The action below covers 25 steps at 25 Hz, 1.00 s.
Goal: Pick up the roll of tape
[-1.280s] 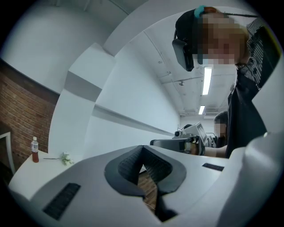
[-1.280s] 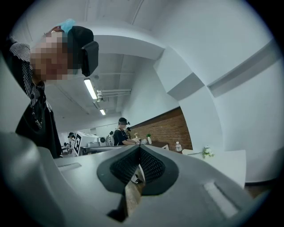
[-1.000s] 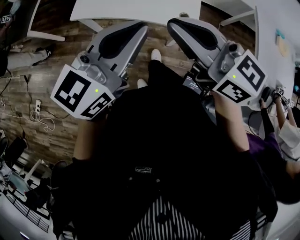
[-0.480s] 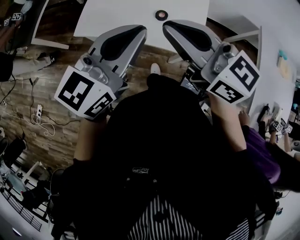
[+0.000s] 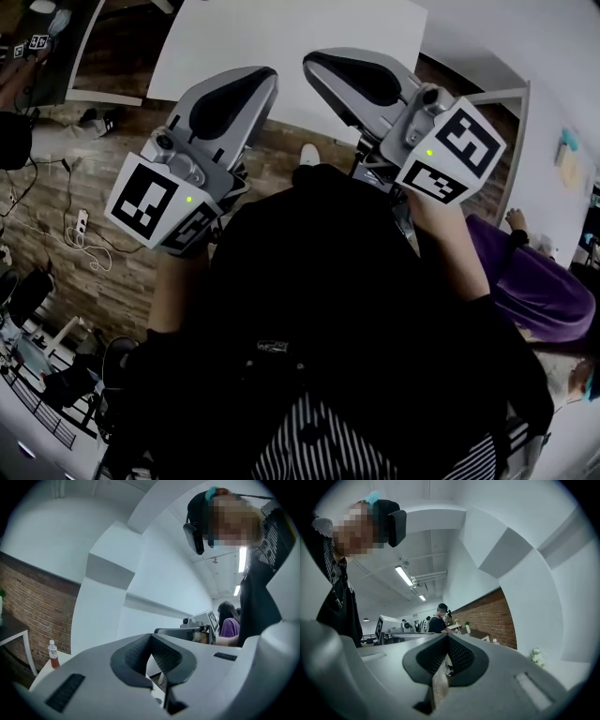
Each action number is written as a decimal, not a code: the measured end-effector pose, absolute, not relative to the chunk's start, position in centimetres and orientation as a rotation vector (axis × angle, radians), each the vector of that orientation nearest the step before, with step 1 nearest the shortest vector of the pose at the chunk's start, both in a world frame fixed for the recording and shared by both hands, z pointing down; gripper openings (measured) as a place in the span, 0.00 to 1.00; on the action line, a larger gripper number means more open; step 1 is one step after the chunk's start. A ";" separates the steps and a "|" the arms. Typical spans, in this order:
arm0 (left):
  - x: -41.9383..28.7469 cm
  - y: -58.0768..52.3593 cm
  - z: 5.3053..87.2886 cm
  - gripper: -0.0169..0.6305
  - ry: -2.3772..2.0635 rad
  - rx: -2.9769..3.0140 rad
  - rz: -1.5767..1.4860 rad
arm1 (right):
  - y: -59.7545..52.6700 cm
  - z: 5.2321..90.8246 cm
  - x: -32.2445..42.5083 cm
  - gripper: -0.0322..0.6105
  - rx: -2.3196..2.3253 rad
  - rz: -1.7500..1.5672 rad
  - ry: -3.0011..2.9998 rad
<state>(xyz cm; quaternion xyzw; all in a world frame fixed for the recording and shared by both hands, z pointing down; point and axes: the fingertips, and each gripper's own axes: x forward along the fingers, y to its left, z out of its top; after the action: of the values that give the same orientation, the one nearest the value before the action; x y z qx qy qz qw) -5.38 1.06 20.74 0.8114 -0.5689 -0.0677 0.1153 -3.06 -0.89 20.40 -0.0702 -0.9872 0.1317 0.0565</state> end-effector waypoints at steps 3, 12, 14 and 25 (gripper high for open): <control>-3.2 -0.2 21.2 0.04 -1.667 2.372 -0.169 | -2.0 20.9 -0.7 0.05 -0.219 0.409 -3.005; 1.0 -3.0 23.8 0.04 -1.622 2.362 -0.093 | -7.9 23.0 5.3 0.05 -0.078 0.469 -3.019; 3.3 -3.6 24.9 0.04 -1.621 2.364 -0.075 | -8.8 24.3 7.6 0.05 -0.067 0.453 -3.018; 2.5 -5.4 26.1 0.04 -1.498 2.430 -0.065 | -10.8 27.5 7.2 0.05 0.085 0.422 -2.971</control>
<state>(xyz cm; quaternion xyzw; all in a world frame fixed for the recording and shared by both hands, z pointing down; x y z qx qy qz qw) 2.46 -5.36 26.12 0.8424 -0.5193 -0.0225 0.1424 7.21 -10.82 27.50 0.0282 -0.9873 0.1401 0.0697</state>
